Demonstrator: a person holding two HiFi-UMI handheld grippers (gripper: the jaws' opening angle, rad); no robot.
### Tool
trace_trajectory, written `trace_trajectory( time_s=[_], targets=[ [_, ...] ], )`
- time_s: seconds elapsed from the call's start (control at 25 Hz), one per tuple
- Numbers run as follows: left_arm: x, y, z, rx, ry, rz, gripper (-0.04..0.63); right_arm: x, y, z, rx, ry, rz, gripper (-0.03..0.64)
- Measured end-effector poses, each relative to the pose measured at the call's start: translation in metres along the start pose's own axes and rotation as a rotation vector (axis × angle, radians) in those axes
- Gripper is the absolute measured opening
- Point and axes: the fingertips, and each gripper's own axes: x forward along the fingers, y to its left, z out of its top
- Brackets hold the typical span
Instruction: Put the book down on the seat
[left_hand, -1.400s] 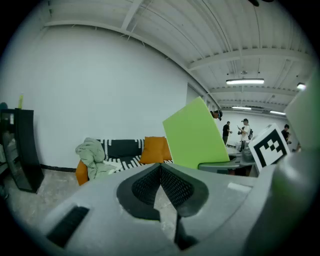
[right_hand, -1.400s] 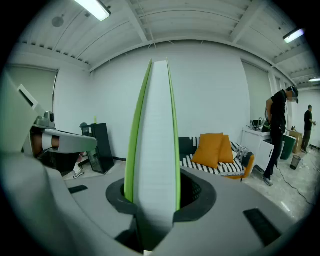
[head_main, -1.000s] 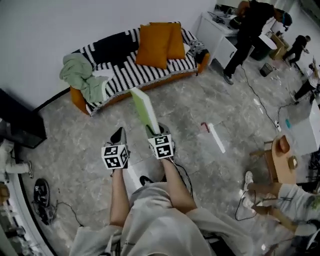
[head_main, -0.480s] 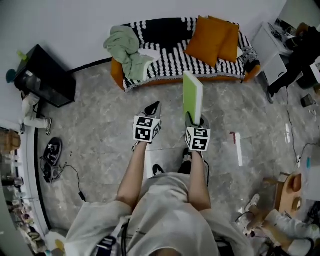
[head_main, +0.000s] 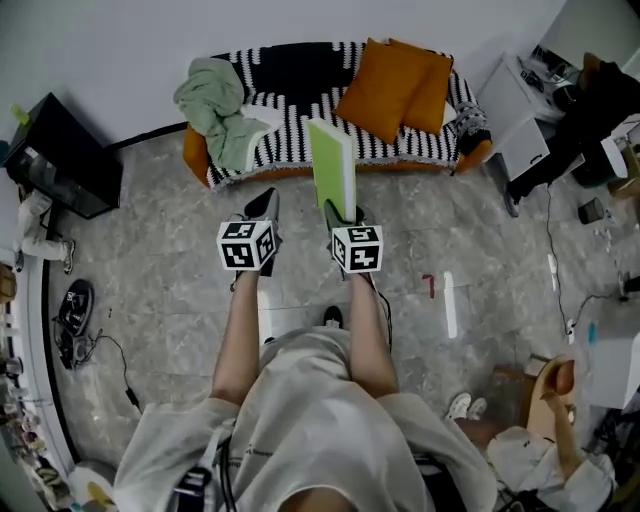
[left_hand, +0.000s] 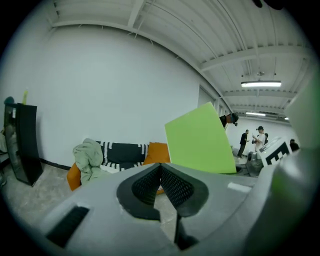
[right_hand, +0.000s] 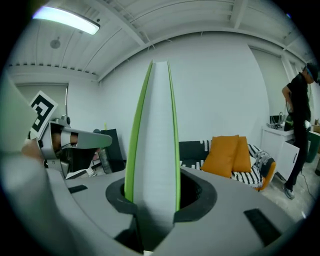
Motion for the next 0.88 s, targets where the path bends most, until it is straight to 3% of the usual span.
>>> trace_trajectory(
  time_s=[0.36, 0.72, 0.88],
  targets=[
    [0.048, -0.058, 0.01, -0.038, -0.058, -0.005, 0.009, -0.004, -0.06, 0.015, -0.077, 0.014, 0.083, 0.13],
    [0.051, -0.058, -0.005, -0.06, -0.034, 0.046, 0.009, -0.004, -0.083, -0.002, -0.013, 0.029, 0.107, 0.13],
    [0.061, -0.063, -0.016, -0.111, -0.033, 0.049, 0.009, -0.012, -0.086, -0.013, -0.055, 0.058, 0.123, 0.13]
  ],
)
